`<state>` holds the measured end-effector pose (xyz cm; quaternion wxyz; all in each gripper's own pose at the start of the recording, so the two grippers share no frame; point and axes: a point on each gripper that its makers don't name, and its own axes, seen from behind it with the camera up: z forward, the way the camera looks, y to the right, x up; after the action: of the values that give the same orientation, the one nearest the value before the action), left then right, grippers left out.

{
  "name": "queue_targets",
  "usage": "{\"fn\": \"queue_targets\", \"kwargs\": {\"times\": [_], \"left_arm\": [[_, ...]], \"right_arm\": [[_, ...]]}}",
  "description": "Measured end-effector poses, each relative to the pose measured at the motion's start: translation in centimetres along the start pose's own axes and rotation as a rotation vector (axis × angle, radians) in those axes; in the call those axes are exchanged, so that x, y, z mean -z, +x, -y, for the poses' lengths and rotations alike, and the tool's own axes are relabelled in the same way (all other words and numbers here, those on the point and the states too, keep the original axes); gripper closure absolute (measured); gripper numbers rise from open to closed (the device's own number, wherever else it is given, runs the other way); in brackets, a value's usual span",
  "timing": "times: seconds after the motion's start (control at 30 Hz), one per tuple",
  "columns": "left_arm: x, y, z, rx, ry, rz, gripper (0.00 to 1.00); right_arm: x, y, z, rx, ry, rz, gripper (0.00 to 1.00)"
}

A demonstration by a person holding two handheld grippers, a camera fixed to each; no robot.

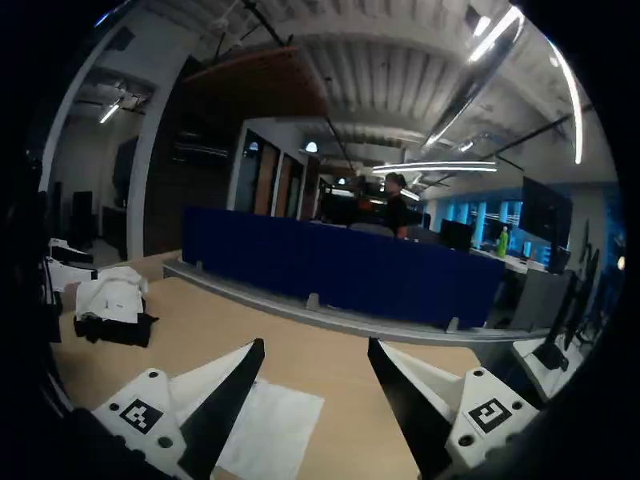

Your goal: Fold towel

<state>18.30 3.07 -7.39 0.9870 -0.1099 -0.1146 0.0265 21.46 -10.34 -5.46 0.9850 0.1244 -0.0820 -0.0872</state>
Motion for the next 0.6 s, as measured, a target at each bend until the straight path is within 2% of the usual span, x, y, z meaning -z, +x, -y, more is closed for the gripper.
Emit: {"fn": "queue_targets", "kwargs": {"times": [0.4,0.6], "left_arm": [[-1.0,-3.9,-3.1,-0.058,-0.097,0.119,0.01],[-1.6,-5.1,-4.2,-0.077,-0.118,0.159,0.01]], "right_arm": [[0.8,-4.0,1.1,0.058,0.074,0.120,0.00],[0.8,-5.8,1.5,0.074,0.109,0.166,0.00]]}}
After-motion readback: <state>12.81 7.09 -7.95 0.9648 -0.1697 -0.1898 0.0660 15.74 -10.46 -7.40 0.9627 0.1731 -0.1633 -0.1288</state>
